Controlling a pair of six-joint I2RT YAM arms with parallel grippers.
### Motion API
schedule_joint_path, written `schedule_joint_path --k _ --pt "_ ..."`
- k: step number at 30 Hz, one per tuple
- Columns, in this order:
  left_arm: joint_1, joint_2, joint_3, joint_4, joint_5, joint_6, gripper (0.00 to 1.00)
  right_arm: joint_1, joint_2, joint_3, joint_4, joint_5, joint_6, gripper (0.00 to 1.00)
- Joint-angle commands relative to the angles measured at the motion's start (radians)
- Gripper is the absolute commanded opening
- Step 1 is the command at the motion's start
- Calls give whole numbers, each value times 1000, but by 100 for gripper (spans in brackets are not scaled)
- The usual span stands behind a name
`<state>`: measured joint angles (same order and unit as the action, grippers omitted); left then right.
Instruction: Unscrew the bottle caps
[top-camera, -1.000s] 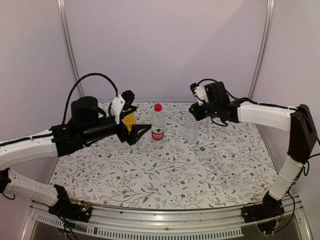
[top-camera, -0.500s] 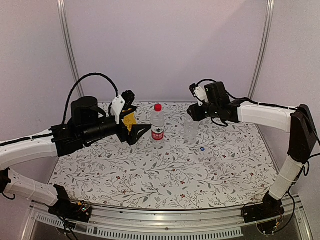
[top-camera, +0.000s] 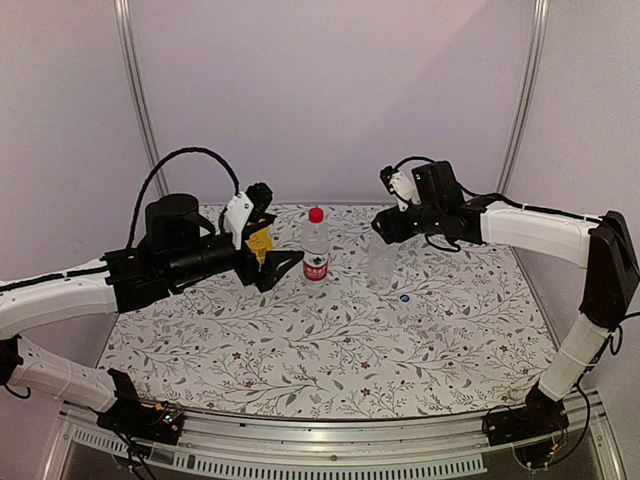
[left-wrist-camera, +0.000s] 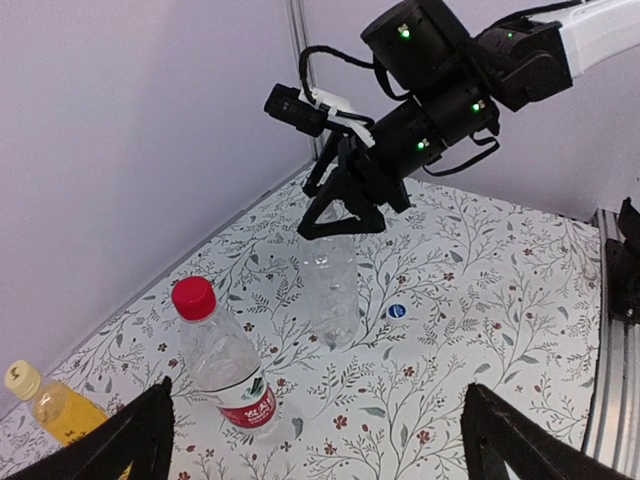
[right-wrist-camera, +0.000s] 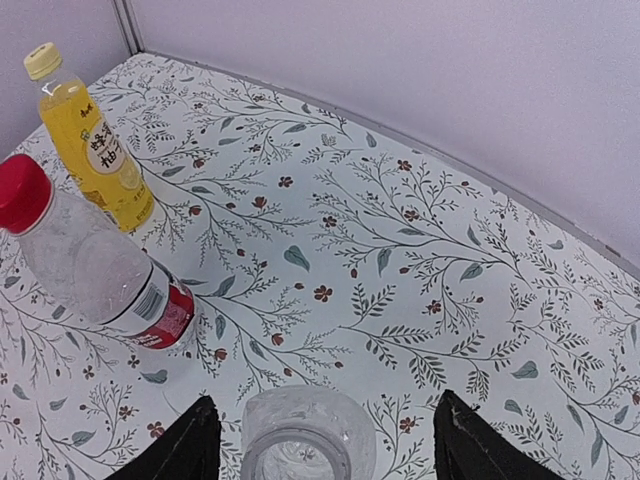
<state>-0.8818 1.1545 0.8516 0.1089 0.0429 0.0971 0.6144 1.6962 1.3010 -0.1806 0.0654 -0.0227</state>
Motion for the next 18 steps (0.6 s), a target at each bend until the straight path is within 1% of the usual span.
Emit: schedule_joint_path --k 1,8,12,14,18 --pt "-9 16 11 -4 -7 -5 100 7 -52 2 -11 -48 -3 74" --pt "-10 53 65 -46 -40 -44 100 6 -85 24 -17 -134 3 78" --pt "-9 91 130 -104 -80 -60 98 7 -121 35 -15 -157 17 78" --pt "-6 116 169 -161 -92 -69 98 6 -145 37 -14 -167 18 78" --pt "2 186 266 -251 -99 -93 90 8 -182 32 -12 -193 49 79"
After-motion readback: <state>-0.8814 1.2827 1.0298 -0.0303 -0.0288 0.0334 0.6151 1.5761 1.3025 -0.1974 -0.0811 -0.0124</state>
